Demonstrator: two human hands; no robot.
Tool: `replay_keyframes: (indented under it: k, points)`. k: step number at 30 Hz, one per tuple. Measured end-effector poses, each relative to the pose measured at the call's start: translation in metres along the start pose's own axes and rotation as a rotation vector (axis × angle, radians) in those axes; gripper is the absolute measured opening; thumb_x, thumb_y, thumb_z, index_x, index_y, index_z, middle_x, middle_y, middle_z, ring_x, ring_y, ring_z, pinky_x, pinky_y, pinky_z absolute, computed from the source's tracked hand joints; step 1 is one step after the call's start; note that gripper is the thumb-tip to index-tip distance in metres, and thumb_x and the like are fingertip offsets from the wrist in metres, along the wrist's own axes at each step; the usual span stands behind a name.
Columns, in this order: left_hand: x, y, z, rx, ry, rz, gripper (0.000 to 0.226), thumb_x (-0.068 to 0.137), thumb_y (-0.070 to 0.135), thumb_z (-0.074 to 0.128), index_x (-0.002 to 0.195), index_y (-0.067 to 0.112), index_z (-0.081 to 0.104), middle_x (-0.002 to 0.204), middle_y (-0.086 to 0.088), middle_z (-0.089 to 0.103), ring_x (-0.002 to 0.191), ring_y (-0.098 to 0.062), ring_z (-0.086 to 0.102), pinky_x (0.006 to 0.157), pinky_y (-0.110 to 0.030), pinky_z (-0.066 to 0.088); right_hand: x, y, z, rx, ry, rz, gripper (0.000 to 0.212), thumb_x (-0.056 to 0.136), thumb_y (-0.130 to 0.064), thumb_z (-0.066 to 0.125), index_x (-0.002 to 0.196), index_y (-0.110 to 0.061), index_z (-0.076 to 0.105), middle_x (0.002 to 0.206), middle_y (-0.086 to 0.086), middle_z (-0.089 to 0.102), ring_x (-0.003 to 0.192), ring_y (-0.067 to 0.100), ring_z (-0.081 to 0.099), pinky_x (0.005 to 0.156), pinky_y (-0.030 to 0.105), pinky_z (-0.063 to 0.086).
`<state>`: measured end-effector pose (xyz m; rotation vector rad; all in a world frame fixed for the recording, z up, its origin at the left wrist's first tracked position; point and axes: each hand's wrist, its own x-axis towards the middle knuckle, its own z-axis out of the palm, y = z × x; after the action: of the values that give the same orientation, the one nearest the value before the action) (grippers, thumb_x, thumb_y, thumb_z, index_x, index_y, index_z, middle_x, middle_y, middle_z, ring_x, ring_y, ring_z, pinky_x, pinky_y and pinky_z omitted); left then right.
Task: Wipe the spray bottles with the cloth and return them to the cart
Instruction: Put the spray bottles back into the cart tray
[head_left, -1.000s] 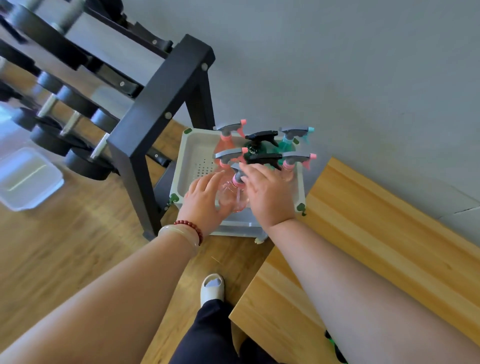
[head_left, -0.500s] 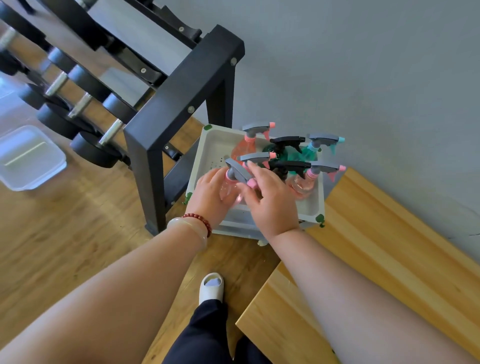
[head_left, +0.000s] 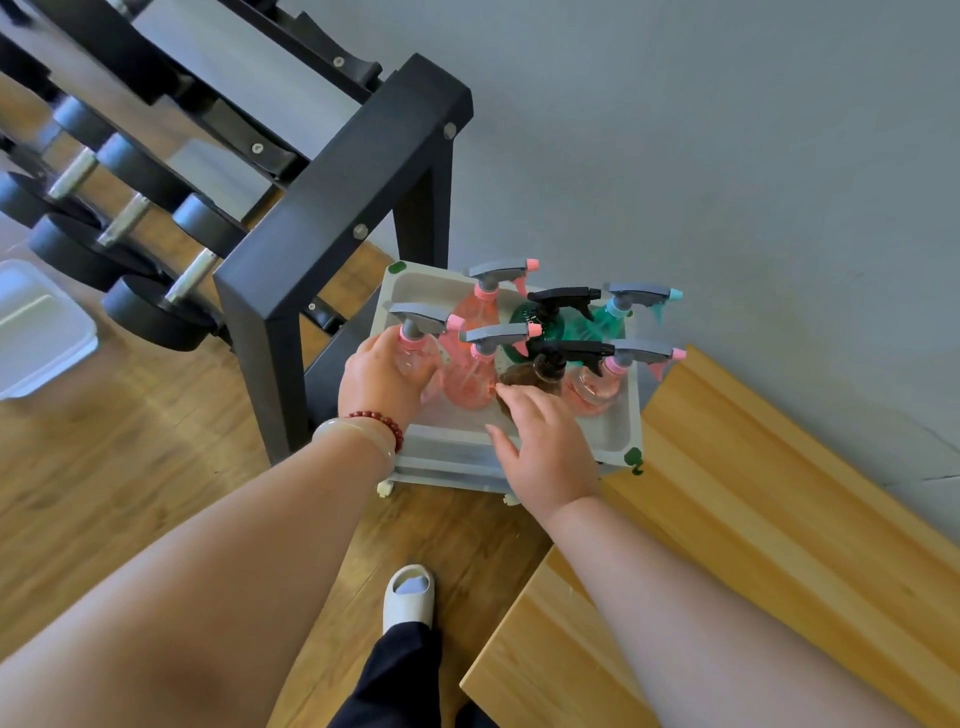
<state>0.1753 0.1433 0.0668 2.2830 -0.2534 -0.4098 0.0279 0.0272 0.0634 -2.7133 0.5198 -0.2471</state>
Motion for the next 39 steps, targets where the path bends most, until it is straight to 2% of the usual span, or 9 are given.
replay_keyframes:
  k: [7,11,14,19,22,27,30,33,39]
  points:
    - [0.014,-0.01,0.019,-0.019,-0.033,0.009,0.033,0.094,0.025,0.064,0.126,0.018,0.059,0.133,0.001,0.044,0.115,-0.014,0.044,0.093,-0.021,0.03,0.007,0.013,0.021,-0.02,-0.124,0.079,0.044,0.094,-0.025,0.064,0.135,-0.01,0.057,0.129,0.009,0.06,0.121,0.028,0.053,0.098,0.04,0.049]
    - [0.026,-0.023,0.023,-0.027,-0.11,-0.018,0.036,0.095,0.025,0.061,0.131,0.022,0.055,0.132,-0.002,0.043,0.12,-0.022,0.046,0.099,-0.028,0.038,0.01,0.019,0.031,-0.017,-0.217,0.138,0.046,0.096,-0.025,0.061,0.139,-0.01,0.054,0.137,0.012,0.054,0.127,0.031,0.047,0.104,0.046,0.045]
    - [0.033,-0.025,0.021,-0.046,-0.112,-0.028,0.045,0.095,0.026,0.059,0.138,0.031,0.047,0.127,0.001,0.046,0.12,-0.019,0.046,0.104,-0.041,0.043,0.009,0.024,0.035,-0.01,-0.301,0.195,0.051,0.1,-0.03,0.053,0.148,-0.017,0.041,0.156,0.01,0.031,0.142,0.029,0.03,0.114,0.042,0.032]
    - [0.038,-0.03,0.031,-0.089,-0.122,-0.024,0.048,0.09,0.028,0.067,0.133,0.031,0.047,0.134,0.007,0.044,0.13,-0.021,0.043,0.108,-0.043,0.043,0.003,0.035,0.049,-0.153,-0.47,0.188,0.062,0.103,-0.043,0.038,0.157,-0.032,0.009,0.165,0.002,-0.011,0.15,0.031,0.0,0.121,0.043,0.008]
    - [0.039,-0.03,0.04,-0.065,-0.074,-0.074,0.054,0.093,0.02,0.064,0.142,0.028,0.041,0.144,0.001,0.031,0.13,-0.017,0.038,0.111,-0.032,0.039,-0.001,0.04,0.062,-0.278,-0.619,0.167,0.068,0.103,-0.054,0.022,0.15,-0.036,-0.023,0.156,-0.001,-0.036,0.148,0.032,-0.021,0.118,0.046,-0.014]
    - [0.048,-0.038,0.044,-0.116,-0.028,-0.07,0.048,0.093,0.018,0.062,0.135,0.032,0.044,0.132,0.001,0.051,0.118,-0.018,0.054,0.101,-0.043,0.05,-0.002,0.043,0.071,-0.334,-0.649,0.172,0.075,0.1,-0.061,0.021,0.132,-0.037,-0.043,0.142,0.0,-0.048,0.144,0.032,-0.032,0.099,0.046,-0.038]
    - [0.052,-0.043,0.047,-0.059,-0.042,-0.073,0.054,0.094,0.021,0.063,0.142,0.028,0.04,0.139,-0.004,0.05,0.127,-0.023,0.05,0.105,-0.048,0.046,-0.001,0.043,0.073,-0.35,-0.68,0.171,0.083,0.099,-0.061,0.026,0.125,-0.037,-0.05,0.139,0.0,-0.053,0.141,0.032,-0.038,0.095,0.046,-0.041]
    - [0.047,-0.044,0.052,-0.018,-0.027,-0.011,0.057,0.095,0.03,0.063,0.146,0.026,0.038,0.146,-0.003,0.036,0.135,-0.024,0.035,0.113,-0.039,0.034,-0.001,0.043,0.073,-0.345,-0.71,0.176,0.087,0.099,-0.061,0.029,0.122,-0.038,-0.052,0.139,0.0,-0.055,0.131,0.027,-0.047,0.096,0.046,-0.041]
    - [0.045,-0.045,0.056,-0.007,0.035,-0.018,0.056,0.097,0.026,0.06,0.148,0.02,0.037,0.145,-0.005,0.038,0.132,-0.024,0.04,0.114,-0.043,0.037,0.0,0.042,0.073,-0.361,-0.722,0.176,0.093,0.098,-0.061,0.032,0.121,-0.037,-0.055,0.136,0.0,-0.057,0.131,0.028,-0.047,0.095,0.047,-0.042]
